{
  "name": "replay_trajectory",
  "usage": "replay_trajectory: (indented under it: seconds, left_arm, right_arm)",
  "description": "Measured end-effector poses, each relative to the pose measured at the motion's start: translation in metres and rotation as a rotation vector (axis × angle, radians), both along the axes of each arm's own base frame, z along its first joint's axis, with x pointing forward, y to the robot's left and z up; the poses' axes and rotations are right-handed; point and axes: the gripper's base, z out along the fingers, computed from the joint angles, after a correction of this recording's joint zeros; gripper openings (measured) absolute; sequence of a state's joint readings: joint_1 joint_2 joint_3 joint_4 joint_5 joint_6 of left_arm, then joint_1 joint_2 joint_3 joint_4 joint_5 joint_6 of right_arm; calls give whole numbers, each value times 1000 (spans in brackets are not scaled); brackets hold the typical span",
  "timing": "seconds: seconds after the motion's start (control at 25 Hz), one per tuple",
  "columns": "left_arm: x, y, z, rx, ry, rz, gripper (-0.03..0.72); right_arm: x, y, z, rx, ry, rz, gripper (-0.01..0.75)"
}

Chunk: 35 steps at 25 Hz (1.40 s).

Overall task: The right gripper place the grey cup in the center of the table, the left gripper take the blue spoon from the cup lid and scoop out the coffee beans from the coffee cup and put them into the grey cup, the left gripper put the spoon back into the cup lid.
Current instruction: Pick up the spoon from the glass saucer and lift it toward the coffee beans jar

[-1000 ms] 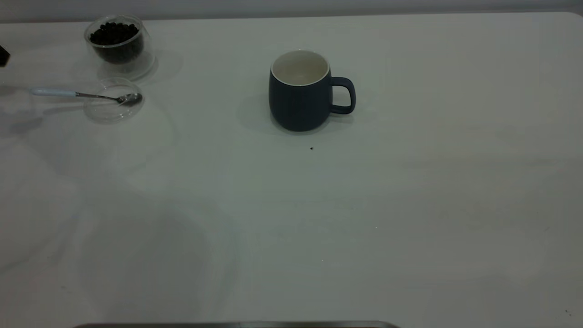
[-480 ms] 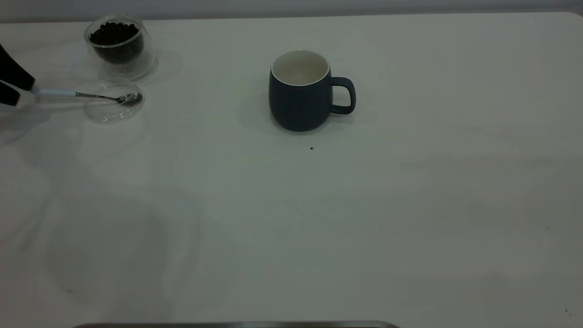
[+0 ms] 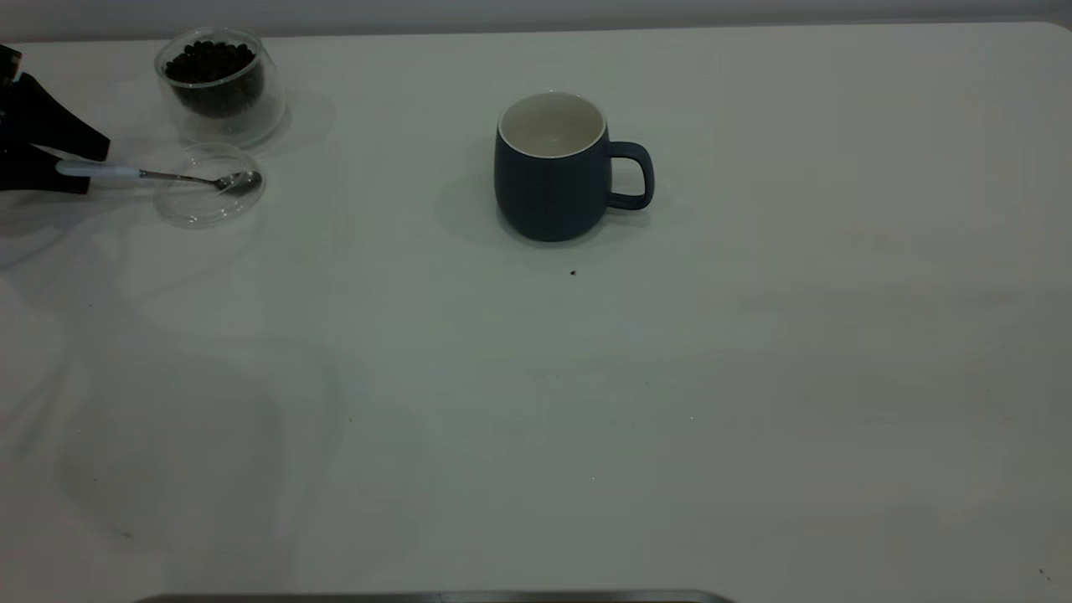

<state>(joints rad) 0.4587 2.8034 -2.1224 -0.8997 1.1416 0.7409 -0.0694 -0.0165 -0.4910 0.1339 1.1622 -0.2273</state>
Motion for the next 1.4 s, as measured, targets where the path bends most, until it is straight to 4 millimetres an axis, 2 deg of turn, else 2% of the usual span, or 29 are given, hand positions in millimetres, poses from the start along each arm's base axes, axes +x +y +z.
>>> replay_trajectory:
  seconds: [0.56,0.76,1.0,1.08,1.2,1.4]
  left_arm:
    - [0,-3,-1,-45,-1,0,482]
    - [0,-3,-1,-45,-6,-1,402]
    - [0,-3,-1,-46,-7,-2,230]
    - [1,-3,0,-59,-14,8,200]
    - [2,-4,2,-74,-23,20,173]
    - [3,-4,2,-79,-26,24,172]
  right_arm:
    - [0,0,0,1,0,1,459]
    - [0,0,0,1,0,1,459]
    - [0,0,0,1,0,1,459]
    - [0,0,0,1,0,1,459]
    - [0,0,0,1,0,1,459]
    - [0,0,0,1,0,1,459]
